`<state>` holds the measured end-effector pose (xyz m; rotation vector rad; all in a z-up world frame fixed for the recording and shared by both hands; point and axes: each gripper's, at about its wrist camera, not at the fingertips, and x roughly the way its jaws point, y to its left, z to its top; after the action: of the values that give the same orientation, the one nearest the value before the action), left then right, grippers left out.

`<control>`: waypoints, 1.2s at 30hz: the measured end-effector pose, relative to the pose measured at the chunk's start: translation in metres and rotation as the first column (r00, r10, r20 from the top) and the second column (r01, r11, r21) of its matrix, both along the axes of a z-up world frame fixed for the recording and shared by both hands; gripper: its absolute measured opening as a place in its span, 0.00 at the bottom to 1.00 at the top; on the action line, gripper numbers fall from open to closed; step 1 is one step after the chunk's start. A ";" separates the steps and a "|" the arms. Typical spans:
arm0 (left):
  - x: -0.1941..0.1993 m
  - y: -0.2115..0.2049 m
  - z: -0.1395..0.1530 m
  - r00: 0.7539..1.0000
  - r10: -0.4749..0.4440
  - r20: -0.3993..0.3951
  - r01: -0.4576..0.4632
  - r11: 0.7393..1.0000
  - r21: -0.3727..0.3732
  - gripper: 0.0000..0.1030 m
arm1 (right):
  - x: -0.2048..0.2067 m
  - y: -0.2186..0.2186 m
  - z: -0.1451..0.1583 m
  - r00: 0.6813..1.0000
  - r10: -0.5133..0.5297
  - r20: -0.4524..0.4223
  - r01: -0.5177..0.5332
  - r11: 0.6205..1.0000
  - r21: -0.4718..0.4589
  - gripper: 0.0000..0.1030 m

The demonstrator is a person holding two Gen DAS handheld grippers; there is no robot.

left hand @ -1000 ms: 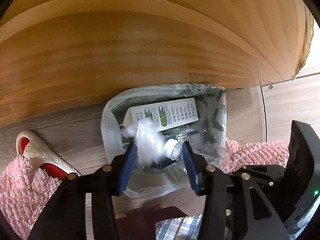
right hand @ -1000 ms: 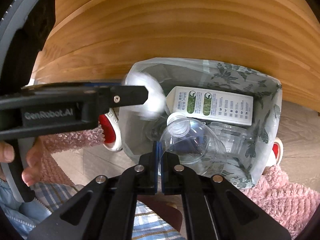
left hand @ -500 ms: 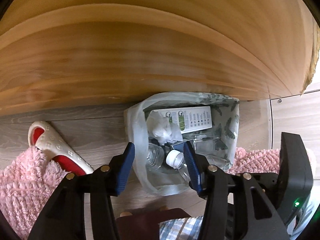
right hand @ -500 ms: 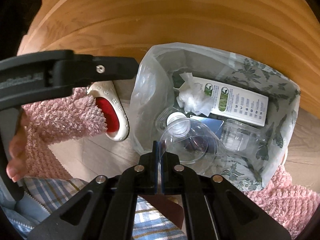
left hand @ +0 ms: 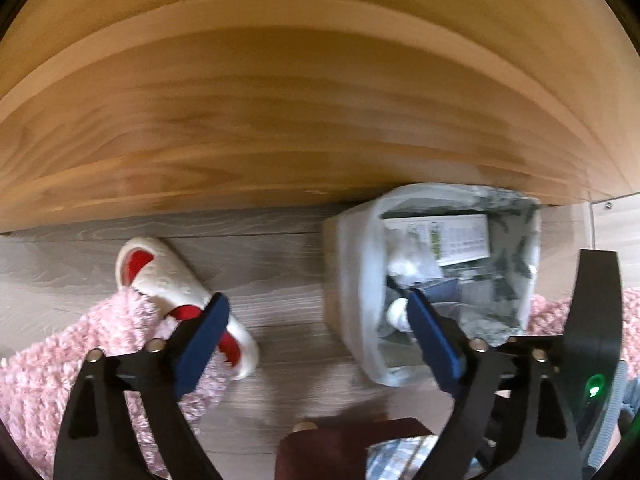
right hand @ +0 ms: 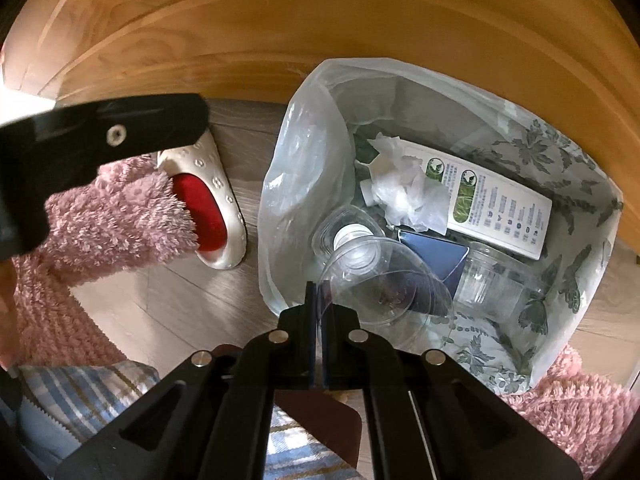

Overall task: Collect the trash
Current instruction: 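Open the right tool to drop the clear bottle into the trash bag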

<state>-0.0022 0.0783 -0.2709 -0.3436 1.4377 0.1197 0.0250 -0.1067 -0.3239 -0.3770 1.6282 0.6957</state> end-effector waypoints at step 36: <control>-0.005 0.013 -0.016 0.997 0.053 -0.058 -0.046 0.993 0.112 0.93 | 0.005 -0.003 -0.004 0.997 -0.049 0.056 0.054 0.995 -0.080 0.76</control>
<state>-0.0073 0.0910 -0.2866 -0.2873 1.4769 0.2510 0.0304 -0.1095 -0.3284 -0.4081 1.6135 0.5766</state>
